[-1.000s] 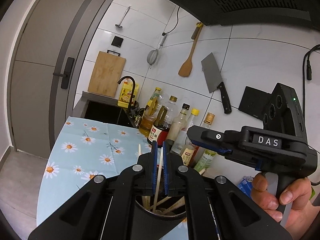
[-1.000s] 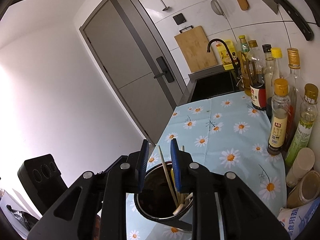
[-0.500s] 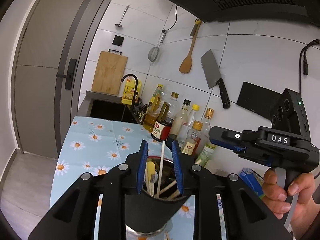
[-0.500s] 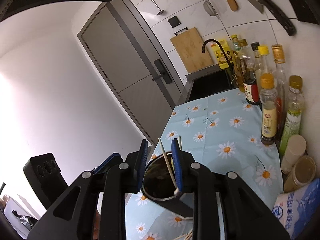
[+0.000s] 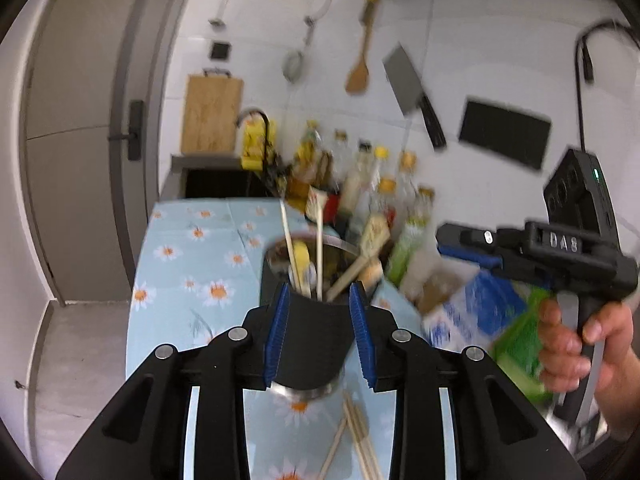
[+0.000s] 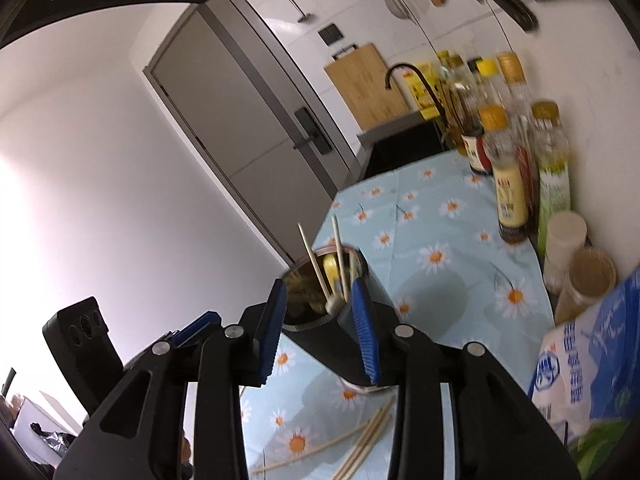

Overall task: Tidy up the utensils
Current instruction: 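Drop both chopsticks into the black holder cup and open both grippers, then move both open grippers back down to the loose chopsticks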

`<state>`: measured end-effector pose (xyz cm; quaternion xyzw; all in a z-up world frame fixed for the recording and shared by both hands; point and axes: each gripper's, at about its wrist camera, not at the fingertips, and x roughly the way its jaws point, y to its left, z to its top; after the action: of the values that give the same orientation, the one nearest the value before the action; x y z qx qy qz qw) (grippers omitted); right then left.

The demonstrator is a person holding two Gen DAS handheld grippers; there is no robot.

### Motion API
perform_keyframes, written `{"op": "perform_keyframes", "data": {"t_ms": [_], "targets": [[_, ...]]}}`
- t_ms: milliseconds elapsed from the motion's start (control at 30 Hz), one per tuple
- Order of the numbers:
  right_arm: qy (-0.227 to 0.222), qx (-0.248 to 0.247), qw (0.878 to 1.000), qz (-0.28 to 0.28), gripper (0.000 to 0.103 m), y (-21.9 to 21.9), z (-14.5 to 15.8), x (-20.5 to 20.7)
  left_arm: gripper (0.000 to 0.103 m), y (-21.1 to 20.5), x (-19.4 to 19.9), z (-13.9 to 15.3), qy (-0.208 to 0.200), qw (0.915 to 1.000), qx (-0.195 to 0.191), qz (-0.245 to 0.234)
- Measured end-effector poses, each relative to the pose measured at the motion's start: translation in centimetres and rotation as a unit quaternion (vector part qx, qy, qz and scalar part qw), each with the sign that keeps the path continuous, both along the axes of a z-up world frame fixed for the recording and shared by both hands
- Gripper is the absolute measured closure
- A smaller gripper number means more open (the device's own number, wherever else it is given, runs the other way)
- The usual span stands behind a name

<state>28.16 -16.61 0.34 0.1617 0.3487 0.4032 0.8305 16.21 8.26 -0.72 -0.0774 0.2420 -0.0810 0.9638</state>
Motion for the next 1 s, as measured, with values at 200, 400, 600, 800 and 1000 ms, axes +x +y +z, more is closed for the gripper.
{"op": "perform_keyframes", "data": {"t_ms": [200,400,600,800,1000], "targets": [[0.058,-0.016,0.998,-0.003,0.067,-0.8,-3.6,-0.9,0.073,-1.0,-0.7,-2.3,0.071,0.9965,0.037,-0.023],[0.114,-0.027,0.993,-0.009,0.067,-1.8,-7.3,-1.6,0.073,-2.1,-0.4,-5.1,0.140,0.9874,0.058,-0.047],[0.153,-0.042,0.987,-0.006,0.067,-2.2,-9.9,-2.2,0.073,-3.0,0.3,-8.3,0.223,0.9689,0.076,-0.076],[0.197,-0.049,0.979,0.000,0.067,-2.2,-12.1,-2.6,0.073,-3.6,1.1,-11.1,0.312,0.9404,0.093,-0.099],[0.203,-0.057,0.977,0.007,0.067,-1.9,-13.1,-3.0,0.073,-3.8,1.9,-13.2,0.369,0.9176,0.106,-0.103]]}}
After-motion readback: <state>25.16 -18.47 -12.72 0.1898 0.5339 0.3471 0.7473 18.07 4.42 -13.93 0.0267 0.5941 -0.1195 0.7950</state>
